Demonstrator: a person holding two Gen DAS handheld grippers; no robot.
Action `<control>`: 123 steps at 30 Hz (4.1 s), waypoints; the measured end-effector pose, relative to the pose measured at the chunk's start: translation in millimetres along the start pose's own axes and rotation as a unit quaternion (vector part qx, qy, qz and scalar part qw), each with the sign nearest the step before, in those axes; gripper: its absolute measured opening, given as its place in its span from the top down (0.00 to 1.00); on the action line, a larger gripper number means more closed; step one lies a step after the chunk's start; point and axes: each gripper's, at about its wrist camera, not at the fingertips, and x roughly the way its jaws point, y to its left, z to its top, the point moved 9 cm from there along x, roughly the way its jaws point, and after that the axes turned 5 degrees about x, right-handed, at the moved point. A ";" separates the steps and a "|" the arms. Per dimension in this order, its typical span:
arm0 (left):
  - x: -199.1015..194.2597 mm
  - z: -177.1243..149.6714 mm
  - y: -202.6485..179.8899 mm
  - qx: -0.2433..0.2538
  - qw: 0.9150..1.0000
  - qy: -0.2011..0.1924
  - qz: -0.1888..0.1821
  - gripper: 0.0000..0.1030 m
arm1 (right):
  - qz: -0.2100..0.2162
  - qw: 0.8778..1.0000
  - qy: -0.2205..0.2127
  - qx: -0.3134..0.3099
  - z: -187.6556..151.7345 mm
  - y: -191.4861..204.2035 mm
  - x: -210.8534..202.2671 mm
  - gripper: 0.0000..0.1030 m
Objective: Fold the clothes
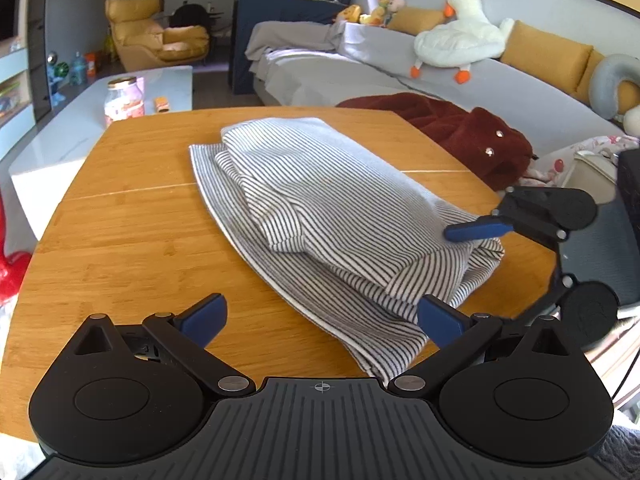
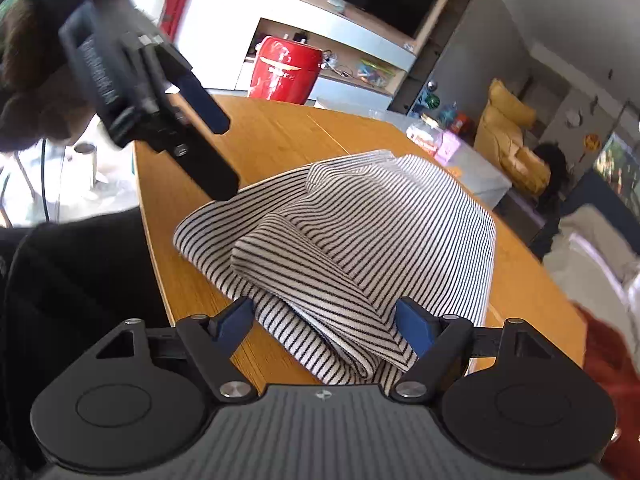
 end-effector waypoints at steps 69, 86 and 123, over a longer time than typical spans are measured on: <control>132.8 125.2 108.9 -0.198 0.976 -0.082 0.033 0.07 | -0.036 0.938 -0.118 0.324 1.1 -114.5 -43.3 0.47; 72.6 66.0 66.9 -0.324 0.937 -0.055 -0.121 0.07 | -0.108 0.897 -0.096 0.418 -32.2 -188.5 -43.6 0.42; 83.3 91.7 46.0 -0.275 0.955 -0.101 -0.034 0.80 | -0.108 0.856 -0.176 0.474 -14.4 -209.7 -24.5 0.85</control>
